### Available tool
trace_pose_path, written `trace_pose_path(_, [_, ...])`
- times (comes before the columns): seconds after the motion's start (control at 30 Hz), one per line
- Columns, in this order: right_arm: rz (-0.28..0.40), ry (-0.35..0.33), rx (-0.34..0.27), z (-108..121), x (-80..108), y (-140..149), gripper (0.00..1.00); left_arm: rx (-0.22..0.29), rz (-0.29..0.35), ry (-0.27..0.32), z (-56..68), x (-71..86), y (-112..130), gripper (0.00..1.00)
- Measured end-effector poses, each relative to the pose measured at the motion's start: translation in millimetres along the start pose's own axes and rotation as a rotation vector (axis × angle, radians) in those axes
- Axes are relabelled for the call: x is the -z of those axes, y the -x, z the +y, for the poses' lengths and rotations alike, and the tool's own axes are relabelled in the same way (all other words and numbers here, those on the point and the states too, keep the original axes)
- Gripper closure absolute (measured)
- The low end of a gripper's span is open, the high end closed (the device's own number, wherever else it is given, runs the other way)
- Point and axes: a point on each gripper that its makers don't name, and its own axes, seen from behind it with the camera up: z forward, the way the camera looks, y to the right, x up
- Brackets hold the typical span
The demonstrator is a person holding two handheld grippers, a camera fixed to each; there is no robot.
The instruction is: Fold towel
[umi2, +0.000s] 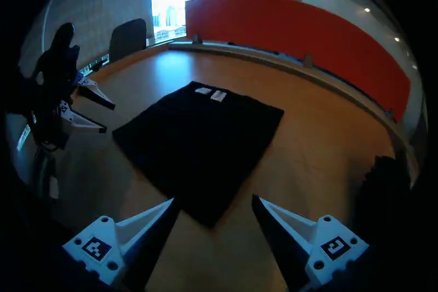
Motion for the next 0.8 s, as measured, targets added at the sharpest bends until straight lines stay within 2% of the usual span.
trace_pose_path(0.27, [-0.028,-0.003,-0.007,-0.4,-9.1,17.7,0.00,0.003,-0.045,0.017,3.6,-15.2,17.9,0.00])
trace_pose_path(0.47, [-0.038,-0.008,0.009,-2.2,-12.4,22.4,0.02,0.002,-0.055,0.025,5.1,-18.2,19.9,0.00])
trace_pose_path(0.6, [-0.047,-0.015,0.014,-3.7,-14.2,25.9,0.11,0.003,-0.067,0.031,7.2,-18.4,22.9,0.01])
trace_pose_path(0.8, [-0.078,-0.021,0.020,-3.6,-14.2,36.3,0.32,-0.004,-0.089,0.036,12.5,-19.6,29.6,0.06])
